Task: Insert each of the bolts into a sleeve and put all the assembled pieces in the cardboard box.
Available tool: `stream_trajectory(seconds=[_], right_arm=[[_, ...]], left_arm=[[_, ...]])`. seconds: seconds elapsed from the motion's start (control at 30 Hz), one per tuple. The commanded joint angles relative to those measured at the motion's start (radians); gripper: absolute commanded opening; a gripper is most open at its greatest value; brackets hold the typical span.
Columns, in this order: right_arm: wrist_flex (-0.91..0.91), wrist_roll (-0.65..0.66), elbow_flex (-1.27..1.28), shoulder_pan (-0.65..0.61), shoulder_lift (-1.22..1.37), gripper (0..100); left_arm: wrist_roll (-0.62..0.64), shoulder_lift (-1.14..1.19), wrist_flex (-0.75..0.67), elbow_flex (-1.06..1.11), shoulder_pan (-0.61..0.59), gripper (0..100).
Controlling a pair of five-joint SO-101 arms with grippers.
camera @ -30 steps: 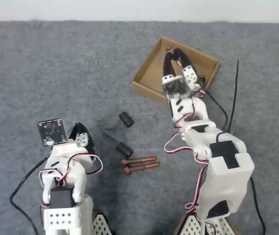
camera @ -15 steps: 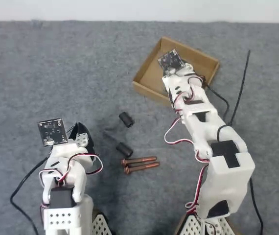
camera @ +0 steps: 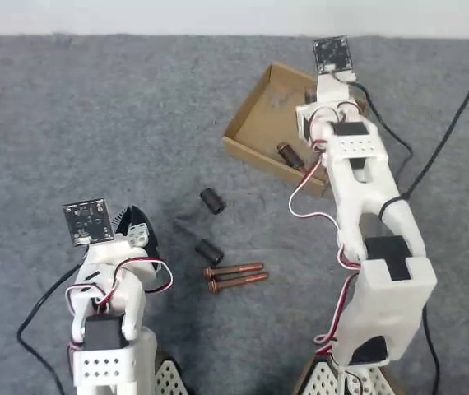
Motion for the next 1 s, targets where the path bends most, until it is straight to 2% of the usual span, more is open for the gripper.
stream_trajectory(seconds=[0.0, 0.33, 0.53, 0.77, 0.87, 0.97], right_arm=[[0.099, -0.023, -0.137, 0.013, 0.010, 0.6], [0.415, -0.026, -0.396, 0.018, 0.160, 1.7], [0.526, -0.026, -0.465, 0.022, 0.188, 16.2], [0.552, -0.026, -0.466, 0.030, 0.120, 5.6], [0.624, -0.026, -0.466, 0.025, 0.039, 0.5], [0.736, -0.026, -0.463, 0.008, -0.058, 0.8]], left_arm=[[-0.011, -0.003, 0.005, -0.012, 0.000, 1], [-0.011, -0.003, 0.005, -0.012, 0.000, 1], [-0.011, -0.003, 0.005, -0.012, 0.000, 1], [-0.011, -0.003, 0.005, -0.012, 0.000, 1], [-0.011, -0.003, 0.005, -0.012, 0.000, 1], [-0.011, -0.003, 0.005, -0.012, 0.000, 1]])
